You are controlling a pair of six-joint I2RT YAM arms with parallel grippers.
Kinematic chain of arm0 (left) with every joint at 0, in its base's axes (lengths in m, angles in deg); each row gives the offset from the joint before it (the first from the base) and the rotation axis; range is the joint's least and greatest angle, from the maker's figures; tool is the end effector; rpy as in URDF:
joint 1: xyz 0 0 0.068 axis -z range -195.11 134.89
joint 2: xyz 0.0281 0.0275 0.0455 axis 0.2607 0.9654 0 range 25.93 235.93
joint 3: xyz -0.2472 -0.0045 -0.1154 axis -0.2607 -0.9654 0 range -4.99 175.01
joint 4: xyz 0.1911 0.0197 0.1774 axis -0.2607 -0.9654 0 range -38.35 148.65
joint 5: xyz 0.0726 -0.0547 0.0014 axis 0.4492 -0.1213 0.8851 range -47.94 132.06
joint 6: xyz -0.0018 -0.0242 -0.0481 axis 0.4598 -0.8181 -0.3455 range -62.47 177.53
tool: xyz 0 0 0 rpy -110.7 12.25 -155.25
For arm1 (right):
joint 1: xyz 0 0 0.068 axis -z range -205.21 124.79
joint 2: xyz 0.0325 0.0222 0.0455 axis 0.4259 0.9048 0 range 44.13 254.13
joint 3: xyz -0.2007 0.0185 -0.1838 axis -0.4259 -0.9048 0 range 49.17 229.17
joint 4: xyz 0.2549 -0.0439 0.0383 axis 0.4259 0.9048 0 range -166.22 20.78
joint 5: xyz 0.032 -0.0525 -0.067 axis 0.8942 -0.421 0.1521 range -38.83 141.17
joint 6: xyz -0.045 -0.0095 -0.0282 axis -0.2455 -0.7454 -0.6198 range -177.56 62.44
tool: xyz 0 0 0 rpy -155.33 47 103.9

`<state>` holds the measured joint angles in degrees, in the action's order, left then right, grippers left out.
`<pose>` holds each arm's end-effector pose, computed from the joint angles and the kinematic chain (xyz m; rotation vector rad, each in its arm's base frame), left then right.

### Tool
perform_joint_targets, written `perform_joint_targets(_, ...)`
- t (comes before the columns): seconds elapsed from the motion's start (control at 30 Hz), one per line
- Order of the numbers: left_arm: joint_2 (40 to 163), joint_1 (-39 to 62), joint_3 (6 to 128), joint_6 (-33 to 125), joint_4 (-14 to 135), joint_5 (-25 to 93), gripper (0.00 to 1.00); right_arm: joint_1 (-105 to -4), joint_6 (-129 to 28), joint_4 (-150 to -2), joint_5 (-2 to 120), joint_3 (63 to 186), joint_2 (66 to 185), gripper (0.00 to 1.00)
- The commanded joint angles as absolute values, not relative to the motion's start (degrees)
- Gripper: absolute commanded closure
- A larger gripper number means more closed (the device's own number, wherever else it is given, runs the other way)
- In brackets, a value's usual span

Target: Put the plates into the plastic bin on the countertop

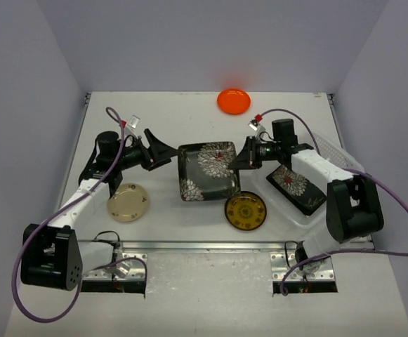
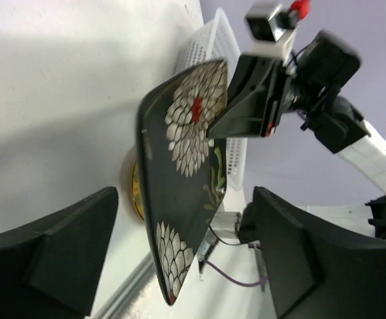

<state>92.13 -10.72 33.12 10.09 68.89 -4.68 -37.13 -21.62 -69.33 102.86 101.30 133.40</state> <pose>0.2489 -0.0451 0.2626 -0.1425 2.0136 -1.3616 0.3046 0.0930 0.2106 0.0167 2.4184 1.4567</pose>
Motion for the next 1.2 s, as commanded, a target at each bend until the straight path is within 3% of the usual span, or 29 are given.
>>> perform_joint_targets(0.0, 85.39, -10.63, 39.85, 19.16, 56.65, 9.73, 0.00, -24.95, -13.15, -73.96, 105.27, 92.86, 117.79, 1.00)
perform_joint_targets(0.17, 80.82, -10.63, 39.30, 26.58, 48.54, 17.64, 0.00, -2.60, -11.62, -63.47, 108.73, 88.02, 103.69, 1.00)
perform_joint_targets(0.47, 77.55, -10.63, 32.58, 33.39, 42.53, 20.27, 0.00, 10.11, -25.11, -47.37, 88.48, 94.88, 100.94, 1.00)
perform_joint_targets(0.57, 75.78, -10.63, 31.04, 34.14, 41.87, 21.22, 0.00, 10.21, -29.60, -40.33, 78.42, 100.27, 104.19, 1.00)
perform_joint_targets(0.73, 75.87, -10.62, 30.95, 34.68, 41.69, 20.42, 0.00, 10.21, -31.02, -40.73, 66.17, 97.29, 105.13, 1.00)
perform_joint_targets(0.83, 75.79, -10.54, 30.68, 34.67, 41.82, 19.65, 0.00, 10.21, -30.75, -43.89, 63.50, 94.86, 103.42, 0.87)
perform_joint_targets(0.97, 73.62, -10.54, 29.78, 34.06, 42.52, 20.75, 0.00, 10.21, -30.61, -44.15, 61.80, 96.21, 107.62, 0.93)
perform_joint_targets(1.03, 73.54, -10.54, 29.67, 34.01, 42.66, 20.79, 0.00, 10.21, -30.53, -44.35, 62.55, 96.53, 109.67, 0.65)
perform_joint_targets(1.17, 74.88, -10.54, 29.78, 33.80, 42.80, 20.09, 0.00, 10.21, -30.05, -43.73, 64.38, 97.71, 110.37, 0.48)
